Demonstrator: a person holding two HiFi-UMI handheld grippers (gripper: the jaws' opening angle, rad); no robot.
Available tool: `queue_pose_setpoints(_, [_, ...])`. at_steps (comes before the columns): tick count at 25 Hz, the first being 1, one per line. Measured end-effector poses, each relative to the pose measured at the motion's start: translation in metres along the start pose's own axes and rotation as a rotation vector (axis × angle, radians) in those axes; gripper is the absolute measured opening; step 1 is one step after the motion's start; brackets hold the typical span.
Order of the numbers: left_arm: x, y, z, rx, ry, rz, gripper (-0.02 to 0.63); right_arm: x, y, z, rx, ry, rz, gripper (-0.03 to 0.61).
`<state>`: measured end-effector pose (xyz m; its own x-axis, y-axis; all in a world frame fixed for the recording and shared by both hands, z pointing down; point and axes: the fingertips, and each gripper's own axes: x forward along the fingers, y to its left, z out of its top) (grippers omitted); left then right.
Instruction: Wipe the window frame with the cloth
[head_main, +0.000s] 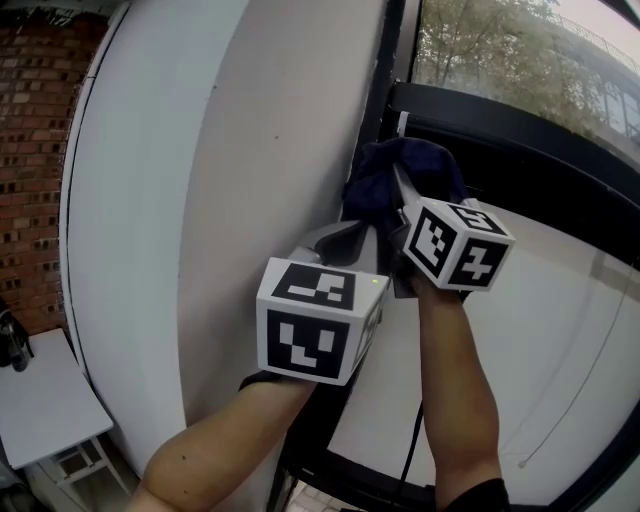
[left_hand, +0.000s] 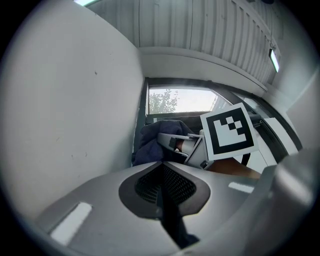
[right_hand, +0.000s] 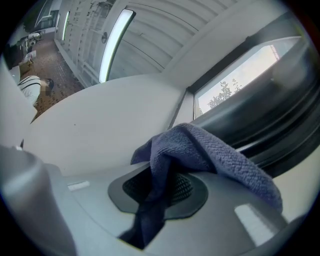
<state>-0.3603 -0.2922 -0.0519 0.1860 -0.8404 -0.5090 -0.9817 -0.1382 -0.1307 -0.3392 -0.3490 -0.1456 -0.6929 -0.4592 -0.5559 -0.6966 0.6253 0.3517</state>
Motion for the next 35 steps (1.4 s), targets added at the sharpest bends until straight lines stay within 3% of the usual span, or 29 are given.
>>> queue_pose_setpoints(8, [0.004, 0.009, -0.003, 0.029, 0.007, 0.027, -0.006, 0.006, -0.004, 0.010, 0.014, -0.014, -0.010, 0.064])
queue_pose_setpoints(12, [-0.002, 0.012, 0.000, 0.026, -0.005, 0.033, -0.006, -0.001, 0.011, 0.016, 0.023, -0.036, 0.040, 0.064])
queue_pose_setpoints(18, [-0.008, 0.015, 0.013, 0.064, -0.038, 0.062, -0.006, -0.004, 0.025, 0.041, -0.051, -0.081, 0.051, 0.064])
queue_pose_setpoints(28, [-0.008, 0.005, 0.030, 0.068, -0.077, 0.017, -0.006, 0.023, 0.006, 0.055, -0.045, -0.075, -0.001, 0.066])
queue_pose_setpoints(35, [-0.006, 0.001, 0.026, 0.127, -0.074, 0.056, -0.006, 0.017, -0.003, 0.057, -0.056, -0.052, -0.029, 0.064])
